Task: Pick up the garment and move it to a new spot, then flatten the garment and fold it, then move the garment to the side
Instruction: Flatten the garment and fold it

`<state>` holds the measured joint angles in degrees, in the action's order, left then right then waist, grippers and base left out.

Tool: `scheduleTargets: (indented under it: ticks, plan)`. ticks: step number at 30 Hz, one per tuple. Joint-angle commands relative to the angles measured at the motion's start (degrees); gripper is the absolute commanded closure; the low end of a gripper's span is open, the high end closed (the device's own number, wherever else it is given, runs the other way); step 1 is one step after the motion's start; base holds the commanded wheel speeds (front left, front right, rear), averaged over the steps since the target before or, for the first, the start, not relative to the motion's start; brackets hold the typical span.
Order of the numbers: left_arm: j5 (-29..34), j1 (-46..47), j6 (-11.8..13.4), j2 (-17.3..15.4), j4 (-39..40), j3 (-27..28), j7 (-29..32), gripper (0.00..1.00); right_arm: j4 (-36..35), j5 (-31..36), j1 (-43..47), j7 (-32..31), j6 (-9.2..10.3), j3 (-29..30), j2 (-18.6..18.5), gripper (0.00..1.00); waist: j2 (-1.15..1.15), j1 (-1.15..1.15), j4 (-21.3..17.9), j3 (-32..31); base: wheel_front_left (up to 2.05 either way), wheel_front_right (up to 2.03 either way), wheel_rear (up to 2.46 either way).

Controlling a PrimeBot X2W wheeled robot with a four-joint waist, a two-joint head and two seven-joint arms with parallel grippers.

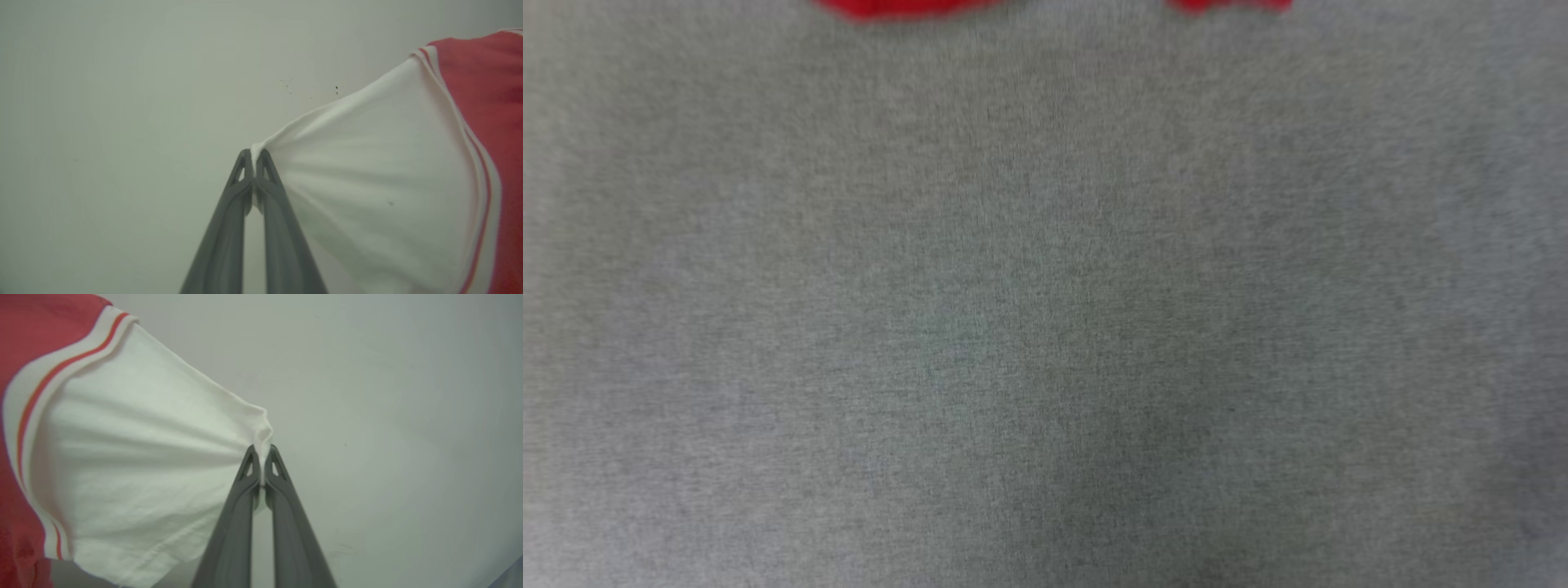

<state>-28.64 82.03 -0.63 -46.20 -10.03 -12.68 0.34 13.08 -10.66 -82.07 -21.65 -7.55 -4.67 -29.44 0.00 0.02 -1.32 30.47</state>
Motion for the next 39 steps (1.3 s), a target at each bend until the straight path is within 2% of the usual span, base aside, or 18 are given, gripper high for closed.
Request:
scheduleTargets:
  ticks: [1,5,10,17,22,28,34,39]
  plan:
    - [0.84,2.85,-0.39,0.96,-2.24,-0.62,-1.11,1.0,2.03,1.58,-2.59,1.47,0.11,0.74,0.68,1.0,0.0,-0.02,0.54,4.7,0.0,0.0,0.0]
    - [2.56,10.51,-0.35,4.29,-9.16,-1.48,-6.23,1.0,7.82,5.53,-8.82,6.53,0.12,2.93,3.04,1.0,0.0,-0.02,1.25,7.84,0.0,0.0,0.0]
    - [3.5,14.56,-2.05,7.85,-17.66,-3.35,-11.75,1.0,14.45,9.2,-11.28,12.59,0.11,4.17,5.93,1.0,0.0,-0.02,2.03,9.94,0.0,0.0,0.0]
    - [3.53,7.82,-3.56,12.52,-23.96,-5.56,-15.22,1.0,20.88,10.29,-5.35,19.04,0.11,3.74,8.75,1.0,0.0,-0.02,2.77,9.06,0.0,0.0,0.0]
    - [3.89,-2.86,-3.41,14.97,-22.67,-5.0,-15.61,1.0,22.46,7.39,2.64,22.5,0.11,2.38,9.8,1.0,0.0,-0.02,2.87,5.66,0.0,0.0,0.0]
    - [4.68,-21.8,-2.3,17.34,-16.03,-2.67,-15.64,1.0,22.21,2.3,15.59,23.56,0.1,-1.35,7.85,1.0,0.0,-0.02,3.18,-0.59,0.0,0.0,0.0]
    - [5.32,-40.91,-2.58,18.14,-11.4,-2.92,-15.6,1.0,19.12,-5.69,32.49,21.47,0.09,-5.64,4.87,1.0,0.0,-0.02,3.49,-8.15,0.0,0.0,0.0]
    - [4.92,-54.42,-1.86,18.75,-9.28,-4.72,-15.56,1.0,14.83,-12.34,46.17,18.56,0.09,-8.22,1.76,1.0,0.0,-0.02,3.62,-13.88,0.0,0.0,0.0]
